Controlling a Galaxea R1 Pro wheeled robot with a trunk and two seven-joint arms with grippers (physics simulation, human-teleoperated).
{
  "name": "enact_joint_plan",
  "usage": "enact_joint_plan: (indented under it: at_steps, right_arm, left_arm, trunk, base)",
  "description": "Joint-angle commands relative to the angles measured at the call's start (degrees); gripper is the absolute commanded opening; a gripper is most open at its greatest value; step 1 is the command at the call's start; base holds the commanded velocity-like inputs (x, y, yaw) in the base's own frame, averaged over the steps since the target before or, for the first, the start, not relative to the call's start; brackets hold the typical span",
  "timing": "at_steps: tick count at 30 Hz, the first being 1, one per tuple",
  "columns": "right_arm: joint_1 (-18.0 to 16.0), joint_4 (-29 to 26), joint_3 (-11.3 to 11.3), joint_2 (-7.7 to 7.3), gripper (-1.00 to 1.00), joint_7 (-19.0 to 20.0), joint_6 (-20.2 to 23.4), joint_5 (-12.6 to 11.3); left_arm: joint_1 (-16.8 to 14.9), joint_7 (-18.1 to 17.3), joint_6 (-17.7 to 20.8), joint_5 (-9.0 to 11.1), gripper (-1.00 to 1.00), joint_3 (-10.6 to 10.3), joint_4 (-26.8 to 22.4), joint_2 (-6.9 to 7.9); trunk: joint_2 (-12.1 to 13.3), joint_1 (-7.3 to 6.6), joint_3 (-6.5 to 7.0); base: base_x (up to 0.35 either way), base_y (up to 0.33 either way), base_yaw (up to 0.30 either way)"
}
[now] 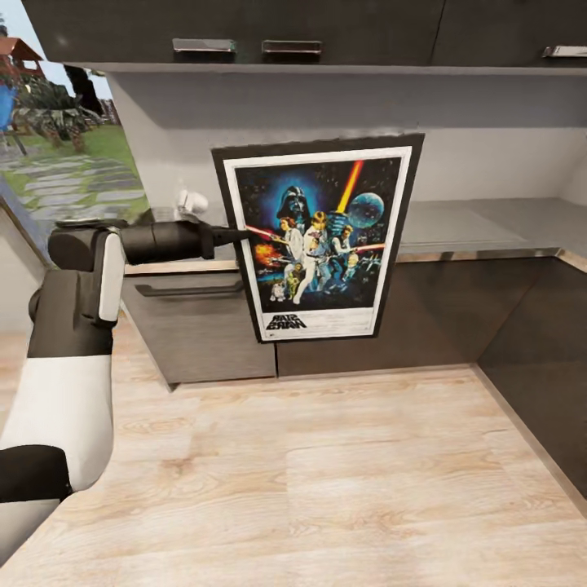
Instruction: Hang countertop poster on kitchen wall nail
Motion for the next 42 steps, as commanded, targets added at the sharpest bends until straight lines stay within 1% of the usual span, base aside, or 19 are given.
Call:
enact_joint_plan:
  at_steps: [1, 3, 9, 19, 26, 34, 42]
  right_arm:
    - [-0.09, 0.21, 0.04, 0.0, 1.0, 0.12, -0.31, -0.26]
    - [-0.09, 0.21, 0.04, 0.0, 1.0, 0.12, -0.31, -0.26]
    - [-0.09, 0.22, 0.04, -0.02, 1.0, 0.12, -0.31, -0.26]
    - [-0.09, 0.28, 0.04, -0.02, 1.0, 0.12, -0.31, -0.26]
    - [-0.09, 0.27, 0.04, -0.04, 1.0, 0.12, -0.31, -0.26]
    - [-0.09, 0.28, 0.04, -0.01, 1.0, 0.12, -0.31, -0.26]
    - [-0.09, 0.28, 0.04, -0.03, 1.0, 0.12, -0.31, -0.26]
  left_arm:
    - [0.74, 0.04, 0.5, 0.49, -1.0, 0.02, -0.01, 0.0]
    - [2.91, 0.14, 0.46, 0.42, -1.0, 0.02, 0.16, -0.02]
    - [4.77, 0.28, 0.43, 0.37, -1.0, 0.02, 0.55, -0.04]
    - [6.08, 0.3, 0.36, 0.29, -1.0, 0.02, 0.93, -0.04]
    - [6.34, 0.36, 0.03, 0.28, -1.0, 0.06, 1.14, -0.04]
    - [6.37, 0.38, -0.08, 0.28, -1.0, 0.1, 3.65, 0.0]
    - [6.37, 0.39, -0.11, 0.28, -1.0, 0.11, 4.9, -0.02]
  trunk:
    - [-0.03, -0.01, 0.03]
    - [-0.03, -0.01, 0.19]
    - [-0.03, -0.01, 0.73]
    - [-0.03, -0.01, 1.66]
    - [-0.03, -0.01, 2.32]
    - [-0.03, -0.01, 3.07]
    - [-0.03, -0.01, 3.82]
  base:
    - [0.0, 0.0, 0.0]
    - [0.0, 0.0, 0.0]
    - [0.0, 0.0, 0.0]
    - [0.0, 0.0, 0.0]
    - [0.0, 0.0, 0.0]
    - [0.0, 0.0, 0.0]
    - [0.0, 0.0, 0.0]
